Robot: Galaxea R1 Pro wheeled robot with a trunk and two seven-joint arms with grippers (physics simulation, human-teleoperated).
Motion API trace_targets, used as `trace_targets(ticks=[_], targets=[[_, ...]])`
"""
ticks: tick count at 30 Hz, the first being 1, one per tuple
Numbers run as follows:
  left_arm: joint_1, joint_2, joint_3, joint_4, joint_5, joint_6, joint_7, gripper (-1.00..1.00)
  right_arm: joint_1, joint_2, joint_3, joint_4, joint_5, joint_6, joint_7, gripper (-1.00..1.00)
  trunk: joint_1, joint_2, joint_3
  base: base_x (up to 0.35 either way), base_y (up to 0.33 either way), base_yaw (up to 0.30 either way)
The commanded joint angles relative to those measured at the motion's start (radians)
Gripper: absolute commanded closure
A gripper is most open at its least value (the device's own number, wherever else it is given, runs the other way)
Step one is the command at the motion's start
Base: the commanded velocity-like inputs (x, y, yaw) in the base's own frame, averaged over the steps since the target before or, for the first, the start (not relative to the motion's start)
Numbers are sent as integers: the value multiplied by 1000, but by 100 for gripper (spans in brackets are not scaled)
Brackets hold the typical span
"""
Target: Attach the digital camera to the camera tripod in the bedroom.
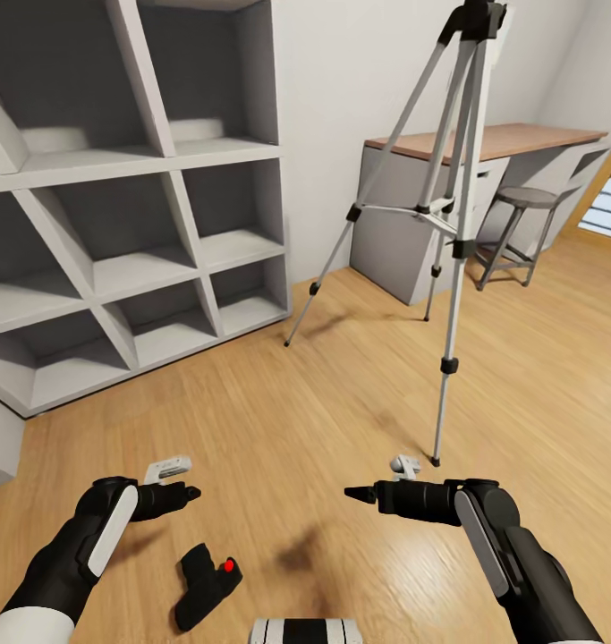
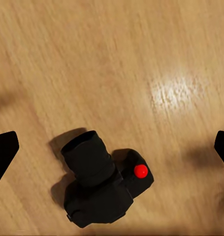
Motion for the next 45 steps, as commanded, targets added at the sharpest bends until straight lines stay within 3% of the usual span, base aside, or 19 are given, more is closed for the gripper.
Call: trace_targets(ticks=[1,37,42,45], targets=[[0,0,1,-1,3,5,0,-100,-1,-1,0,-1,0,5,2,-100,0,-1,-5,0,0,0],[0,8,2,23,0,4,7,-100,-1,-1,0,7,-5,6,3,-100,16,-9,-144,0,0,0],[13,36,4,51,18,32,-22,-100,-1,3,-3,12,-8,-5,3,-100,16,-9,-144,0,0,0],[13,27,5,34,9,33,-38,-100,-1,4,-2,9,-8,-4,3,-100,16,-9,-144,0,0,0]])
